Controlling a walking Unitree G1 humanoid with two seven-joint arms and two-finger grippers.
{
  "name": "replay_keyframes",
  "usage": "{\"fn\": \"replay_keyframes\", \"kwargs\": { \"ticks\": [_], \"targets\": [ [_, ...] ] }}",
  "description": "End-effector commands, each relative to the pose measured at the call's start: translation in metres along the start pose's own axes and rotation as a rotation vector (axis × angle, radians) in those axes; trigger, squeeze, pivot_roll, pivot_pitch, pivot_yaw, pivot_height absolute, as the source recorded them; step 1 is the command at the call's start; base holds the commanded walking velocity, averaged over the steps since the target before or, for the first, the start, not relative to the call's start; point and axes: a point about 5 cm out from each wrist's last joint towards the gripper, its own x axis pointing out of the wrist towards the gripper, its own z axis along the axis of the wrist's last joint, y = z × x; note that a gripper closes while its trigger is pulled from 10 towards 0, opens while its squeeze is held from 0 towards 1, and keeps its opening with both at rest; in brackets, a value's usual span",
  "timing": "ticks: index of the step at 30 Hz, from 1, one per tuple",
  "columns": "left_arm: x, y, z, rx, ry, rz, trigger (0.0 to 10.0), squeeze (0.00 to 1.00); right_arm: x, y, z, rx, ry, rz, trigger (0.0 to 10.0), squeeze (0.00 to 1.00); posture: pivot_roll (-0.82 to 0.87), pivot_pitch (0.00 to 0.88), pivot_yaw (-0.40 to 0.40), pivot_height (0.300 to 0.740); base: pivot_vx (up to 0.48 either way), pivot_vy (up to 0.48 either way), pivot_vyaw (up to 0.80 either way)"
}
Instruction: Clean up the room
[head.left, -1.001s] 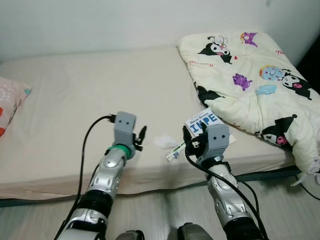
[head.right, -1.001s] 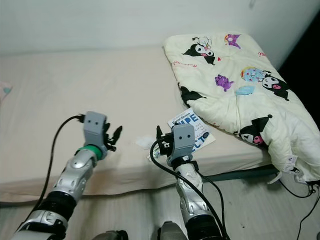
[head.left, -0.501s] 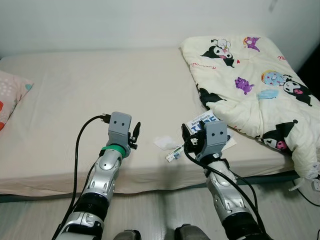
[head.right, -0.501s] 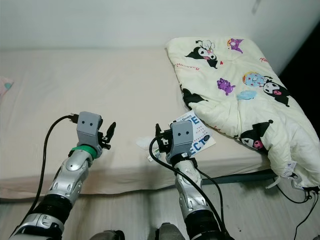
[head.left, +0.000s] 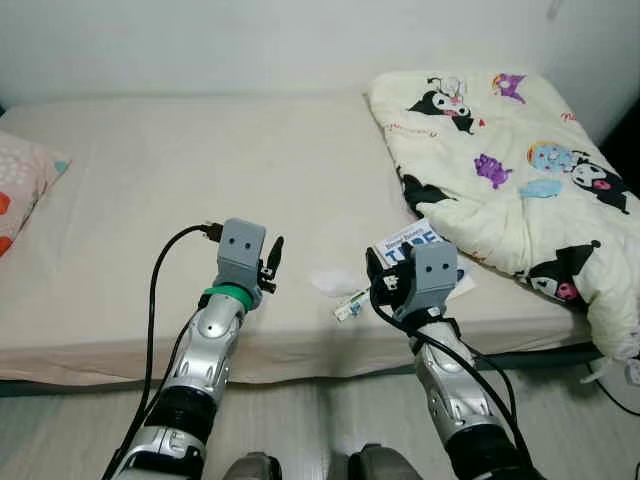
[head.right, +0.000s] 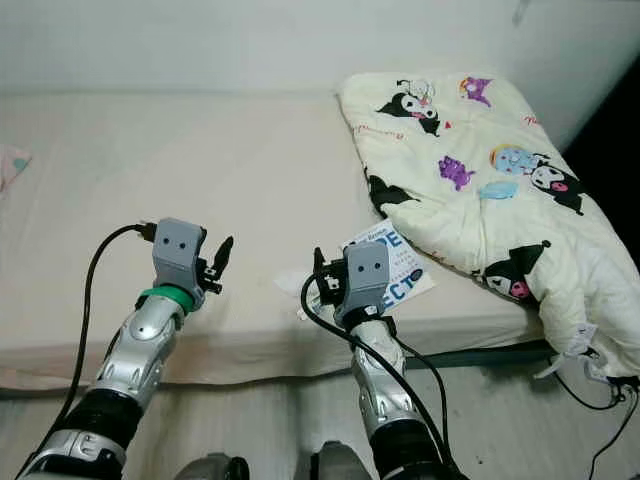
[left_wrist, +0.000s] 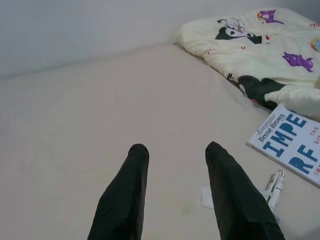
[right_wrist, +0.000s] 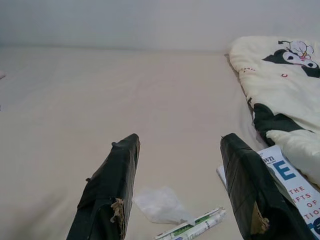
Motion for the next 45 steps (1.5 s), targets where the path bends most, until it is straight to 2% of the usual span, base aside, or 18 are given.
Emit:
{"fn": "replay_keyframes", "kwargs": {
  "ticks": [1, 9, 22, 34, 40, 42, 45],
  "targets": [
    [-0.003, -0.001, -0.004, 0.011, 0.015, -0.006, 10.0, 0.0, -0.002, -0.001, -0.006, 0.021, 0.027, -0.014, 10.0, 0.0, -0.05, 0.046, 0.041, 0.655, 0.0, 0.0, 0.0],
    [-0.01, 0.001, -0.002, 0.023, 0.004, -0.001, 10.0, 0.0, 0.003, -0.006, -0.003, 0.014, 0.026, -0.009, 10.0, 0.0, -0.03, 0.073, 0.037, 0.62, 0.0, 0.0, 0.0],
    [-0.007, -0.002, 0.0, 0.033, 0.007, -0.029, 10.0, 0.0, 0.001, -0.006, -0.003, 0.017, 0.019, -0.026, 10.0, 0.0, -0.04, 0.071, 0.059, 0.585, 0.0, 0.0, 0.0],
    [-0.01, -0.005, 0.0, 0.04, 0.015, -0.041, 10.0, 0.0, 0.004, -0.013, 0.0, 0.014, 0.013, -0.022, 10.0, 0.0, -0.03, 0.074, 0.053, 0.545, 0.0, 0.0, 0.0],
    [-0.012, -0.004, 0.001, 0.04, 0.013, -0.033, 10.0, 0.0, 0.009, -0.008, 0.001, 0.028, 0.015, 0.033, 10.0, 0.0, -0.01, 0.088, 0.045, 0.535, 0.0, 0.0, 0.0],
    [-0.014, 0.0, 0.003, 0.046, 0.007, -0.022, 10.0, 0.0, 0.015, -0.001, 0.004, 0.053, 0.02, 0.092, 10.0, 0.0, 0.01, 0.101, 0.04, 0.535, 0.0, 0.0, 0.0],
    [-0.015, 0.004, 0.007, 0.059, -0.009, -0.015, 10.0, 0.0, 0.025, 0.002, 0.008, 0.088, 0.02, 0.109, 10.0, 0.0, 0.03, 0.118, 0.037, 0.535, 0.0, 0.0, 0.0]
  ]
}}
